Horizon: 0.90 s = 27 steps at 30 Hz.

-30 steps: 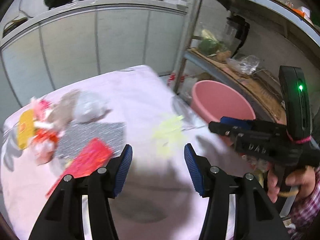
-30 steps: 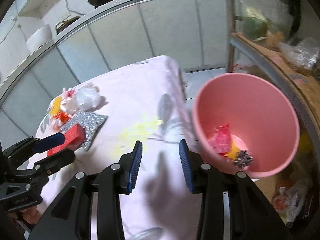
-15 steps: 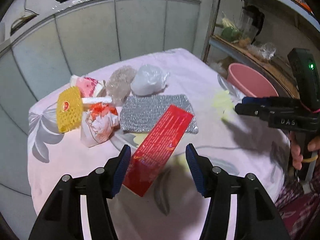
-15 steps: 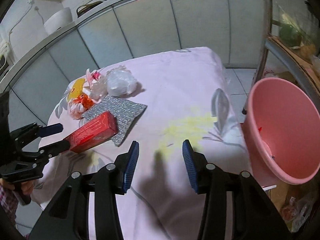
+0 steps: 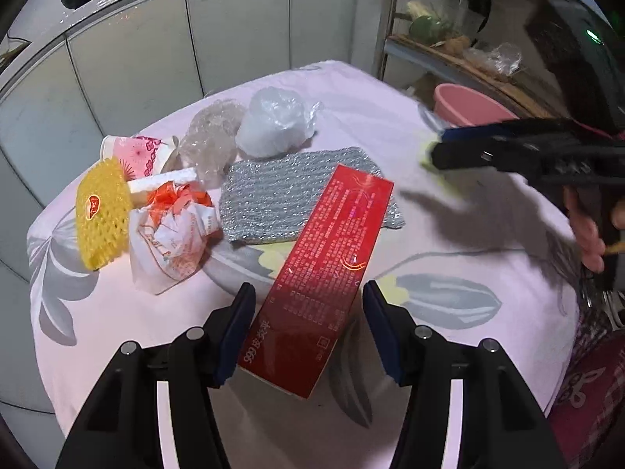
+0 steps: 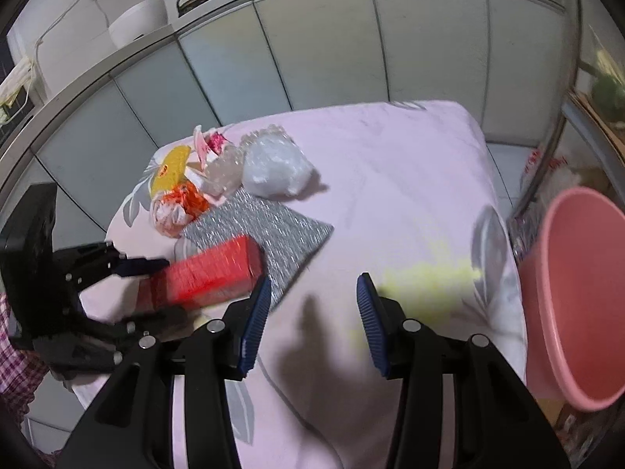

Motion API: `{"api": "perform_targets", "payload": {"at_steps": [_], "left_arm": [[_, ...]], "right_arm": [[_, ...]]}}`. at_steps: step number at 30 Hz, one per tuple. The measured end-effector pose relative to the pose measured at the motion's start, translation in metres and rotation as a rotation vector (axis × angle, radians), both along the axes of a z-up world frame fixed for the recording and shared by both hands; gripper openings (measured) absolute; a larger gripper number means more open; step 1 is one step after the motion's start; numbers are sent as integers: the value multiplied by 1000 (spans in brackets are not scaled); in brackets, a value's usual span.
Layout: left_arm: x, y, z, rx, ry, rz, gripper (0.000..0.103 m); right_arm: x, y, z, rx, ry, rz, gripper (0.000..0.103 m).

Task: Collect trash
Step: 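Grasp the red cardboard box with the left gripper while the right grasps the clear plastic bag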

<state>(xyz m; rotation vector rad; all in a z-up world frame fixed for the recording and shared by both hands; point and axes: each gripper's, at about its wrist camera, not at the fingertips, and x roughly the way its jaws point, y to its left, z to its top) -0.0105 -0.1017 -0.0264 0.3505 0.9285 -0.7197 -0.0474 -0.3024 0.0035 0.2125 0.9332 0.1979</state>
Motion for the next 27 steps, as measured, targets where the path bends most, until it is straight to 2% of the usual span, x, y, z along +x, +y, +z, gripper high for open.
{"api": "perform_targets", "payload": {"at_steps": [5,10,13,18,26,27], "left_arm": [[-11,4,0,-24,-45,-9,45],[-20,16,6,-98,-33,12,41],[-25,26,9,-140,-30,47,41],[-31,43,17,-211,-29,113,40],[-39,55,17,-239,-13,178,40],[-40,56,17,-241,-12,185,40]], "right_arm": [[25,15,6,-9,-22,29,47],[53,28,11,-24,-37,50,49],[69,31,14,-25,-42,35,60],[98,35,11,20,-16,38,63],[123,52,-15,-27,32,50,62],[122,53,-17,-33,28,51,53]]}}
